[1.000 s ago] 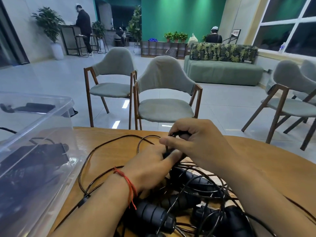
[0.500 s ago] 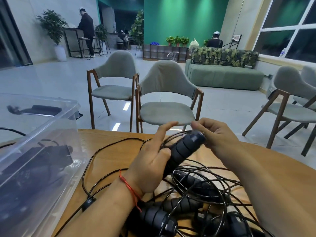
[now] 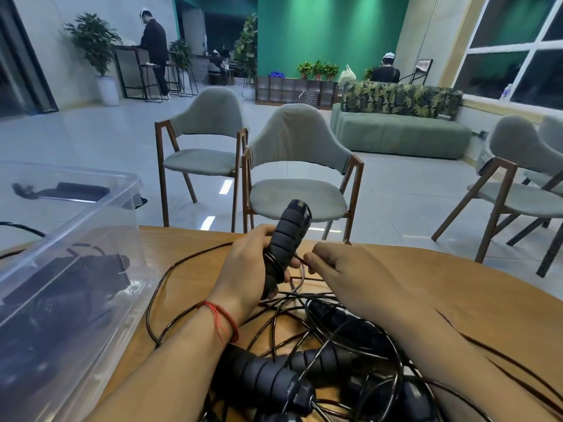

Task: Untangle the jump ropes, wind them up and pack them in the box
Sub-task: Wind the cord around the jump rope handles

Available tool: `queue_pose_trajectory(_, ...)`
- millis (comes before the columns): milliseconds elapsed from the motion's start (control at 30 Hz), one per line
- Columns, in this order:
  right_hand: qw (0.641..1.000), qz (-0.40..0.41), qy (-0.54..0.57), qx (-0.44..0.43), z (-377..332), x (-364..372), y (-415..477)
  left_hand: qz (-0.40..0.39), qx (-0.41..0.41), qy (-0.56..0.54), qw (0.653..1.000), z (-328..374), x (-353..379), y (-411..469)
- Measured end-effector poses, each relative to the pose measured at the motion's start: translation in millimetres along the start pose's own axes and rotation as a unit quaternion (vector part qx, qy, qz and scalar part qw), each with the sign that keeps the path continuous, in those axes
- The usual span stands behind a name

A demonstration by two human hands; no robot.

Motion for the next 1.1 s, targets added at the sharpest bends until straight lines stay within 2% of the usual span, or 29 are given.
queue_pose_trajectory(133, 0.998, -0.013, -0.046, -0.027, -3, 2, -4, 0.023, -0.092, -0.056, 0.994, -8, -4, 8)
queue_pose_trajectory(200, 0.997, -0.017, -0.066, -0.033, -3, 3, -5, 0.027, -0.113, -0.055, 0.992, -10, -4, 8)
queue_pose_trajectory(300, 0.999, -0.023, -0.040, -0.026, -3, 1, -4, 0.041, -0.098, -0.071, 0.992, -11, -4, 9)
queue_pose_trajectory(433, 0.996, -0.081, 0.001, -0.029, -7, 4, -6, 0.074, -0.062, -0.120, 0.988, -12, -10, 13)
queue_pose_trajectory(500, 0.997, -0.077, 0.005, -0.031, -8, 5, -7, 0.084, -0.056, -0.115, 0.988, -11, -10, 13)
queue_pose_trajectory(667, 0.996, -0.077, 0.003, -0.039, -11, -5, -7, 0.125, -0.012, 0.028, 0.992, -4, -7, 8)
queue_pose_trajectory(867, 0.991, -0.079, -0.009, -0.111, -34, -31, -21, 0.212, 0.042, 0.202, 0.955, -2, -13, 5)
queue_pose_trajectory(1000, 0.981, -0.066, 0.070, -0.167, -40, -41, -26, 0.191, 0.053, 0.318, 0.927, -4, -11, 6)
queue_pose_trajectory(1100, 0.975, -0.028, 0.121, -0.183, -39, -38, -24, 0.159, 0.088, 0.366, 0.913, -10, -9, 8)
Point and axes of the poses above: each hand's wrist, its own y-axis towards the middle knuckle, its own x-axis out of the palm, z = x × y, the point moved 1 cm from there along y, towards the middle knuckle, and after that the axes turned 5 degrees about x, right-handed, at the moved point
